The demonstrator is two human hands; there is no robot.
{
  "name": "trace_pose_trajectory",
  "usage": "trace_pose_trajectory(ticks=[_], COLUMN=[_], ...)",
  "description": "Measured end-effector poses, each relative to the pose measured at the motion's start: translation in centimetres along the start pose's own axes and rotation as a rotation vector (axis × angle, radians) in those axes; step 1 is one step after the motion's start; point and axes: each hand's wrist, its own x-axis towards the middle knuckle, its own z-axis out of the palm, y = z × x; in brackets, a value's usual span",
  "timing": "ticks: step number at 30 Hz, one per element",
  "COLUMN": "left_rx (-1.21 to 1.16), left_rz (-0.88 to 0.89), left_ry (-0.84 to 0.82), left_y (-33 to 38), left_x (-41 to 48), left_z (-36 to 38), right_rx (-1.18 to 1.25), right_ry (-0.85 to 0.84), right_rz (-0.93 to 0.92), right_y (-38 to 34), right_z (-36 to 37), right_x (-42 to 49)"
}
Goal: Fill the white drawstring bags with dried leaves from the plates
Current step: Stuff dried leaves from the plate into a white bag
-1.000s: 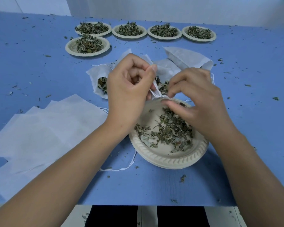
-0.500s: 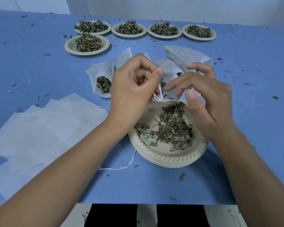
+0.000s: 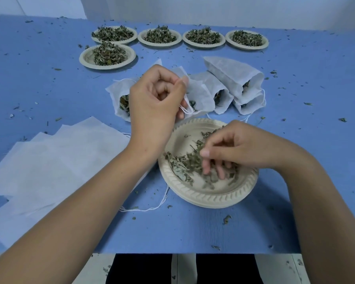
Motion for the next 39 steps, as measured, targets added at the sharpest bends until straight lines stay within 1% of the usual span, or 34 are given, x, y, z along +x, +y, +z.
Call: trace_pose_trajectory(ticks=[2,4,9,14,16,23,25,28,30,31,33,35,38,39], left_rx=[-0.007,-0.013,-0.003,0.003,0.002,0.001,0.004,0.012,0.03,0.039,0.049,0.044,0.041,0.041], left_rz=[-0.001,-0.002,-0.002,0.0,-0.002,0.017,0.019,0.014,0.001,0.001,0.022,0.047,0.068,0.07], left_ry=[0.002,0.006,0.001,-0.002,0.001,0.02,0.026,-0.009,-0.055,-0.072,-0.096,-0.118,-0.144,-0.155], left_y=[0.0,0.1,0.2,0.2,0.2,0.1,0.1,0.1,0.0,0.0,0.1,0.2,0.1,0.1], left_x=[0.0,0.0,0.0,-0.1,-0.1,0.1,0.2,0.1,0.0,-0.1,-0.2,-0.3,-0.4,-0.5], left_z=[0.0,0.0,0.0,0.0,0.0,-0.2,-0.2,-0.2,-0.1,0.0,0.1,0.1,0.2,0.3], right_rx=[0.029,-0.022,-0.301,-0.332,-0.283,0.032,0.104,0.296,0.403,0.42,0.392,0.316,0.1,0.017], right_ry=[0.078,0.141,0.07,0.111,0.153,0.325,0.39,0.519,0.654,0.721,0.818,0.851,0.885,0.879], right_rz=[-0.054,-0.102,-0.108,-0.177,-0.176,-0.253,-0.311,-0.49,-0.542,-0.545,-0.523,-0.468,-0.336,-0.32], right_y=[0.0,0.1,-0.1,-0.3,-0.3,-0.2,-0.3,-0.6,-0.7,-0.7,-0.6,-0.7,-0.2,0.0], right_z=[0.1,-0.3,0.4,1.4,1.0,-0.5,-0.6,-0.6,-0.6,-0.5,-0.1,0.5,1.2,1.2], right_x=[0.4,0.3,0.8,1.5,1.2,0.1,0.1,0.1,0.3,0.4,0.8,1.1,1.5,1.6])
